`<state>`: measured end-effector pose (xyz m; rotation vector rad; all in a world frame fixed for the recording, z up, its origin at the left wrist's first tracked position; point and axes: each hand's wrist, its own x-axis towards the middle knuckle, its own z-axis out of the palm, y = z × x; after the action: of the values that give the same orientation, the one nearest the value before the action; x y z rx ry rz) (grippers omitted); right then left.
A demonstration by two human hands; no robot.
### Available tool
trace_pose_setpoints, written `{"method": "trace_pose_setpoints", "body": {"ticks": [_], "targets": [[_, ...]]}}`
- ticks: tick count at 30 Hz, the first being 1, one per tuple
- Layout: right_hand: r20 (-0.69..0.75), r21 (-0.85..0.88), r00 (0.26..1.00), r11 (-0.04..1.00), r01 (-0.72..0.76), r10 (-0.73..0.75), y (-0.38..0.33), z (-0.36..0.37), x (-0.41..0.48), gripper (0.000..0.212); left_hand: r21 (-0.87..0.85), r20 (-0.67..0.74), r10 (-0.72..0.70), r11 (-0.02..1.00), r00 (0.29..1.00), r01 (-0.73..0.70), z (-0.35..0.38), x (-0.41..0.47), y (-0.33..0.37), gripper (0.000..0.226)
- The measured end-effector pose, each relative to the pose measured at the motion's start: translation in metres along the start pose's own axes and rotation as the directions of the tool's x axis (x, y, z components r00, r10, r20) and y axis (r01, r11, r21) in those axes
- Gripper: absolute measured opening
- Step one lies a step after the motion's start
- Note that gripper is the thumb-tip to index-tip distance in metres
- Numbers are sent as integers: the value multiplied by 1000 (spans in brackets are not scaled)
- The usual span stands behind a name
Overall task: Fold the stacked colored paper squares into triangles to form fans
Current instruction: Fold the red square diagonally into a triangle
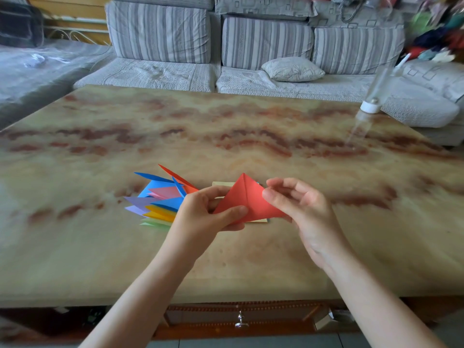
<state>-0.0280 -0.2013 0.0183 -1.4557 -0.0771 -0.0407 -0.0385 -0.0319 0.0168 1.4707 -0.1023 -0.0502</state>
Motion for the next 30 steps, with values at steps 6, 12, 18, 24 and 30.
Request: {"method": "trace_pose_setpoints", "body": {"ticks": [6, 12, 18, 24, 30], "targets": [[59, -129, 992, 986, -105, 114, -1, 0, -3, 16, 1, 0, 14, 1000, 1000, -14, 2, -1, 1, 24], [47, -114, 995, 990, -78, 83, 0, 2, -3, 9, 6, -1, 9, 1000, 1000, -9, 3, -1, 0, 24], [48, -123, 997, 991, -56, 63, 0, 1, -3, 12, 36, 11, -13, 999, 1000, 12, 1, -1, 0, 22], [55, -111, 997, 992, -53, 60, -1, 1, -4, 11, 37, 20, -17, 999, 1000, 17, 1, -1, -1, 21], [51, -113, 997, 992, -57, 63, -1, 2, -4, 10, 36, 26, -25, 999, 999, 24, 1, -1, -1, 21]]}}
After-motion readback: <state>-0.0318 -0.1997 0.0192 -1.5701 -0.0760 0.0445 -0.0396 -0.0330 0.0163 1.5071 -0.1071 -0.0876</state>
